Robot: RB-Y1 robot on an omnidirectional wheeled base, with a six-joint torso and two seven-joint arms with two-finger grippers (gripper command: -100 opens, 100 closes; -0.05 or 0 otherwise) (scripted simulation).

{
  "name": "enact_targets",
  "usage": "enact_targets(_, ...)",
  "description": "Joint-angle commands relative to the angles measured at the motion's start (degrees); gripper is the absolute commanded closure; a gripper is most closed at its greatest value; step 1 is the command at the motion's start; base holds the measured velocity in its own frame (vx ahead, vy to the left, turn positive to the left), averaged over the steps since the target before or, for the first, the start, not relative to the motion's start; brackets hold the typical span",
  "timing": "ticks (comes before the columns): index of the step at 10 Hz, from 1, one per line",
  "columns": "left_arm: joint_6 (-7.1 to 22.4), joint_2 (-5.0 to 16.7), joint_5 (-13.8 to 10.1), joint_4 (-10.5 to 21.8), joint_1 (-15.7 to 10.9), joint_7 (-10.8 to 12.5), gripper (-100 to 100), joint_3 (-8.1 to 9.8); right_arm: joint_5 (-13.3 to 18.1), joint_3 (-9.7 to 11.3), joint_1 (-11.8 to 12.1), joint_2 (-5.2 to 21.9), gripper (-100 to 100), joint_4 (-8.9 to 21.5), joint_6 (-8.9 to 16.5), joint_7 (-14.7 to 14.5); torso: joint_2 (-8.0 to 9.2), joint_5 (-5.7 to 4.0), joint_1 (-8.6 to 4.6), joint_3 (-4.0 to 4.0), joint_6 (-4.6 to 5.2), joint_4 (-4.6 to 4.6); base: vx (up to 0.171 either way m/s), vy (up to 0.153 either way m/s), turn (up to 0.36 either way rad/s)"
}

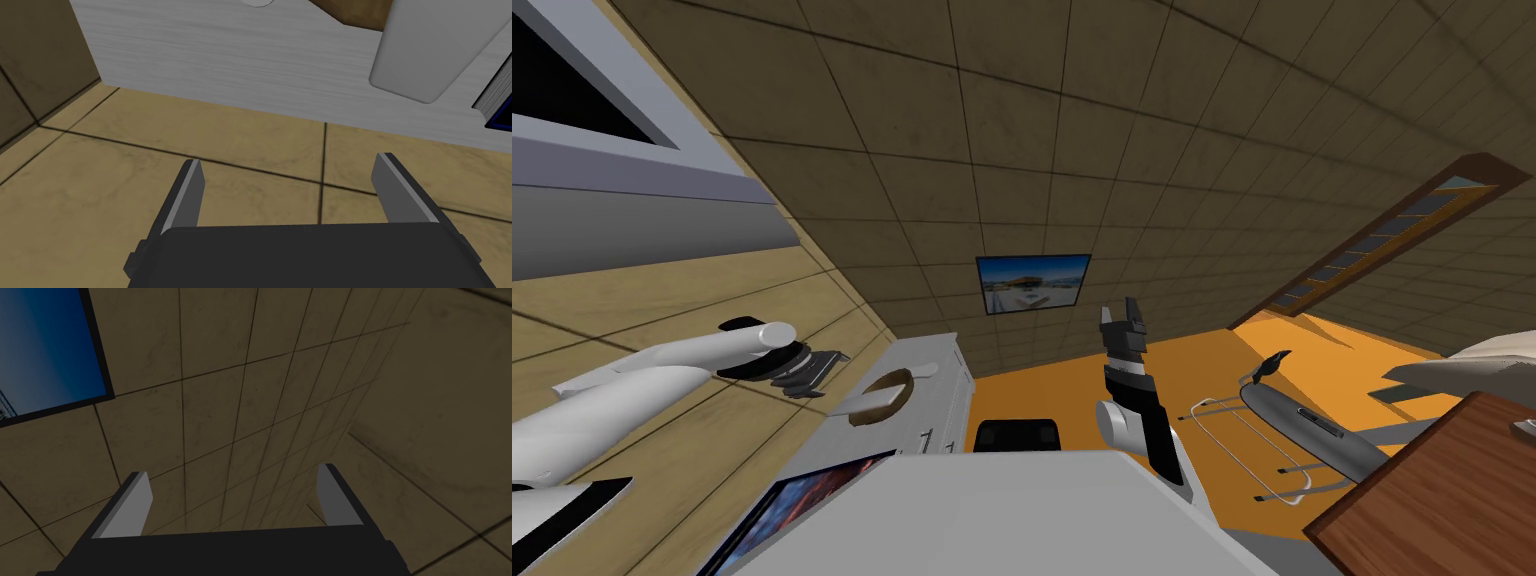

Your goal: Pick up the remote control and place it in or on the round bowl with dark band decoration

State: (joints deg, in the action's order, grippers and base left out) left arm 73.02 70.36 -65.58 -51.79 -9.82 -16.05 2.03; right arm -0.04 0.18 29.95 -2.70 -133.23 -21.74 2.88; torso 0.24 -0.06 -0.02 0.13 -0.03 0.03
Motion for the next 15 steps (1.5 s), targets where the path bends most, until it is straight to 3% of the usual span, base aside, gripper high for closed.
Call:
enact_targets(1,0.0,-0.3,2.9,2.2,-2.9,-0.1,-100,0.06,0.0,0.0,0.0,0.0,0,0.0,0.0,0.0,0.00,0.00,0.00,0.00,0.00,0.00,-0.028,0.016,0.018)
enact_targets(3,0.0,-0.3,4.0,2.2,-4.2,-0.1,-100,0.06,0.0,0.0,0.0,0.0,0,0.0,0.0,0.0,-0.34,-0.04,-0.17,-0.20,0.03,-0.08,0.010,-0.003,-0.001)
enact_targets(4,2.2,-3.3,6.7,5.0,-6.7,0.3,-100,2.62,0.0,0.0,0.0,0.0,0,0.0,0.0,0.0,-0.41,-0.05,-0.20,-0.24,0.03,-0.10,-0.068,0.006,-0.133)
enact_targets(5,2.2,-4.4,8.4,6.9,-8.8,0.3,-100,2.62,0.0,0.0,0.0,0.0,0,0.0,0.0,0.0,-0.26,-0.02,-0.23,-0.17,0.08,-0.08,-0.069,-0.038,-0.118)
enact_targets(7,2.2,-4.4,11.9,8.8,-12.2,0.3,-100,2.62,0.0,0.0,0.0,0.0,0,0.0,0.0,0.0,-0.15,-0.06,-0.25,-0.09,0.02,-0.04,-0.044,-0.001,-0.004)
enact_targets(8,2.2,-4.4,12.1,8.8,-12.5,0.3,-100,2.62,0.0,0.0,0.0,0.0,0,0.0,0.0,0.0,-0.29,-0.06,-0.21,-0.16,0.01,-0.06,0.009,0.008,0.031)
enact_targets(9,4.4,-7.3,14.6,11.9,-15.0,0.7,-100,5.17,0.0,0.0,0.0,0.0,0,0.0,0.0,0.0,-0.39,-0.04,-0.19,-0.22,0.02,-0.09,-0.041,-0.035,-0.135)
enact_targets(11,4.4,-8.5,18.2,15.4,-19.1,0.7,-100,5.17,0.0,0.0,0.0,0.0,0,0.0,0.0,0.0,-0.25,-0.08,-0.37,-0.16,0.06,-0.07,-0.044,-0.025,-0.094)
enact_targets(12,4.4,-8.5,20.0,15.4,-20.7,0.7,-100,5.17,0.0,0.0,0.0,0.0,0,0.0,0.0,0.0,-0.30,-0.07,-0.27,-0.17,0.01,-0.07,-0.045,0.008,0.032)
enact_targets(15,4.4,-8.5,20.2,15.4,-20.7,0.7,-100,5.17,0.0,0.0,0.0,0.0,0,0.0,0.0,0.0,-0.37,-0.04,-0.19,-0.21,-0.01,-0.09,-0.005,0.000,-0.002)
